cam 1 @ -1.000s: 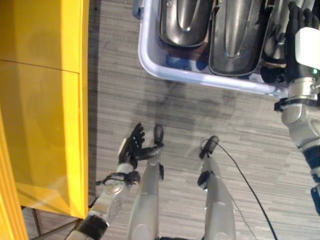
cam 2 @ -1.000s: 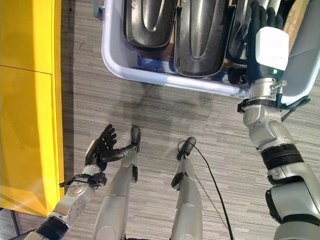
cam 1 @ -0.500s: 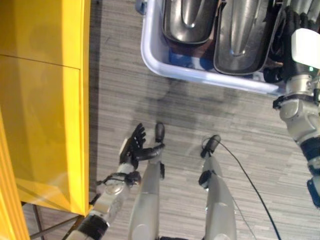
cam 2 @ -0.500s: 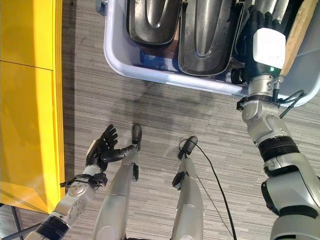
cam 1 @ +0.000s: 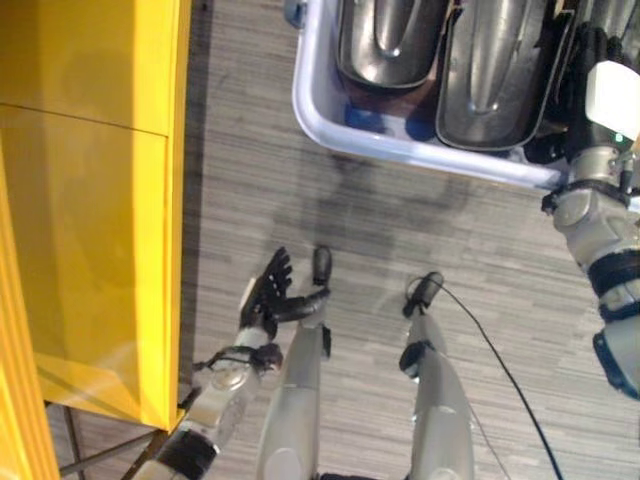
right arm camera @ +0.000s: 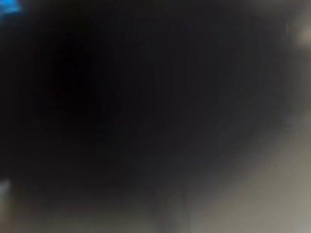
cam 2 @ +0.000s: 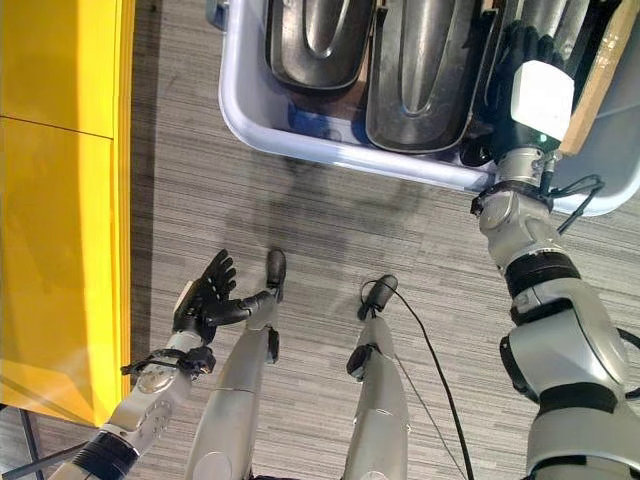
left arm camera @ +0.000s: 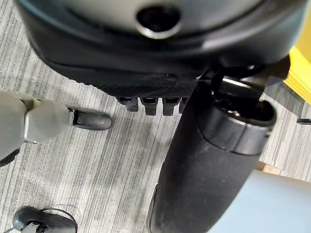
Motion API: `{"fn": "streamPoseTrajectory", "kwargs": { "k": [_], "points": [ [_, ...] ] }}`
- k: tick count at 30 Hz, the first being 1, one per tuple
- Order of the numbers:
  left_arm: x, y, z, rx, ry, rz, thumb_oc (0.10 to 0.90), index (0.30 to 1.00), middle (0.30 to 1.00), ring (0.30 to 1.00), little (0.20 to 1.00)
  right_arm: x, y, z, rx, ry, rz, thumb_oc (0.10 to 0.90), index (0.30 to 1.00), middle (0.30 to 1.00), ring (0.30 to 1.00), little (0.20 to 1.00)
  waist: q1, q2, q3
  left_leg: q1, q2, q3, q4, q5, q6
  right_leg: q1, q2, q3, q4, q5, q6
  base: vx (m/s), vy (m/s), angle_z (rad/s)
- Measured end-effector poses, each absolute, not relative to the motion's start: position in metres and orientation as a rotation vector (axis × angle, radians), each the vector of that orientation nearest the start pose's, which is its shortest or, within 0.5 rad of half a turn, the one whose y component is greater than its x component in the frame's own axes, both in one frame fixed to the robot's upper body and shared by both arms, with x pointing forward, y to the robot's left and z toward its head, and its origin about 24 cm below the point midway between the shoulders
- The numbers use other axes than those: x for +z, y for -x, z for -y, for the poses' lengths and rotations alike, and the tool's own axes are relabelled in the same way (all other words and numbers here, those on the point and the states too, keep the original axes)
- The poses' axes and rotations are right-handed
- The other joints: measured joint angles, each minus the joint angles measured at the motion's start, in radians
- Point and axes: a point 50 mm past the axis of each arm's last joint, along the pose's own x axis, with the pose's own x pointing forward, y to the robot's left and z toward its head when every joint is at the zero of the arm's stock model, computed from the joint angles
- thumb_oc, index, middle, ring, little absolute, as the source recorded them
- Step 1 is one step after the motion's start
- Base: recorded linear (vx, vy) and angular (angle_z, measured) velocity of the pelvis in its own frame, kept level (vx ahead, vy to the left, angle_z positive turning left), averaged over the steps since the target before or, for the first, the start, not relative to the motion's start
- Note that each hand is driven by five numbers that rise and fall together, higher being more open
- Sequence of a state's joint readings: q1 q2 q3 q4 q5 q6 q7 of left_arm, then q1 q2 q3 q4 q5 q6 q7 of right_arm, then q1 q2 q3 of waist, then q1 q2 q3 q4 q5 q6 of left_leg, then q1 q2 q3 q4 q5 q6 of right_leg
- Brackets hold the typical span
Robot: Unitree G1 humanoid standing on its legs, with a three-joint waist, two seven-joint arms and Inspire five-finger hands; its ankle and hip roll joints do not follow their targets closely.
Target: Move parts from the plastic box to the shelf.
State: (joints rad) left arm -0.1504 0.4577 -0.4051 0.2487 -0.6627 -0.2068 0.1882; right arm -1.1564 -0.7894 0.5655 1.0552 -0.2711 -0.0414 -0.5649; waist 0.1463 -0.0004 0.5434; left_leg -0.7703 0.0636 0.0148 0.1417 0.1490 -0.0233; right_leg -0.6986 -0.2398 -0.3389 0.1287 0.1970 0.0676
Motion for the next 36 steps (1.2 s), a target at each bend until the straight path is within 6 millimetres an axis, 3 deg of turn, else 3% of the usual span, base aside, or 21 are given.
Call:
{"fn": "streamPoseTrajectory", "kwargs": {
  "k": [9, 14, 24, 25, 36],
  "points": [
    [0.023, -0.269, -0.175, -0.059, 0.142, -0.089, 0.900, 1.000, 1.000, 1.000, 1.000, 0.267, -0.385, 0.293, -0.696, 1.242, 0.391, 0.400, 0.300, 0.300, 0.300, 0.300, -0.002, 0.008, -0.007, -0.018, 0.001, -0.001, -0.001, 0.012, -0.005, -0.028, -0.006, 0.002, 0.019, -0.012, -0.004, 0.00, 0.000, 0.00],
    [0.022, -0.269, -0.177, -0.051, 0.141, -0.091, 0.900, 1.000, 1.000, 1.000, 1.000, 0.262, -0.381, 0.299, -0.707, 1.229, 0.390, 0.400, 0.300, 0.300, 0.300, 0.300, -0.001, 0.008, -0.007, -0.016, 0.000, -0.002, 0.000, 0.016, -0.007, -0.026, -0.005, 0.001, 0.024, -0.010, -0.004, 0.00, 0.000, 0.01],
    [0.023, -0.270, -0.178, -0.051, 0.136, -0.089, 0.900, 1.000, 1.000, 1.000, 1.000, 0.231, -0.369, 0.318, -0.695, 1.234, 0.279, 0.400, 0.300, 0.300, 0.300, 0.300, 0.002, 0.008, -0.007, 0.078, -0.001, -0.014, -0.011, 0.020, -0.001, 0.070, -0.002, -0.011, 0.024, -0.011, -0.003, -0.02, -0.002, 0.03],
    [0.022, -0.270, -0.177, -0.053, 0.135, -0.093, 0.900, 1.000, 1.000, 1.000, 1.000, 0.221, -0.367, 0.321, -0.676, 1.243, 0.248, 0.400, 0.300, 0.300, 0.300, 0.300, 0.001, 0.007, -0.007, 0.100, -0.001, -0.015, -0.016, 0.019, -0.001, 0.093, -0.001, -0.012, 0.018, -0.011, -0.003, 0.00, 0.000, 0.00],
    [0.018, -0.267, -0.186, -0.030, 0.120, -0.121, 0.900, 1.000, 1.000, 1.000, 1.000, 0.198, -0.354, 0.321, -0.600, 1.261, 0.212, 0.400, 0.300, 0.300, 0.300, 0.300, -0.009, 0.005, -0.007, 0.227, 0.000, -0.018, -0.043, 0.015, -0.002, 0.229, 0.006, -0.028, -0.017, -0.012, 0.001, -0.03, 0.003, 0.02]
  ]
}}
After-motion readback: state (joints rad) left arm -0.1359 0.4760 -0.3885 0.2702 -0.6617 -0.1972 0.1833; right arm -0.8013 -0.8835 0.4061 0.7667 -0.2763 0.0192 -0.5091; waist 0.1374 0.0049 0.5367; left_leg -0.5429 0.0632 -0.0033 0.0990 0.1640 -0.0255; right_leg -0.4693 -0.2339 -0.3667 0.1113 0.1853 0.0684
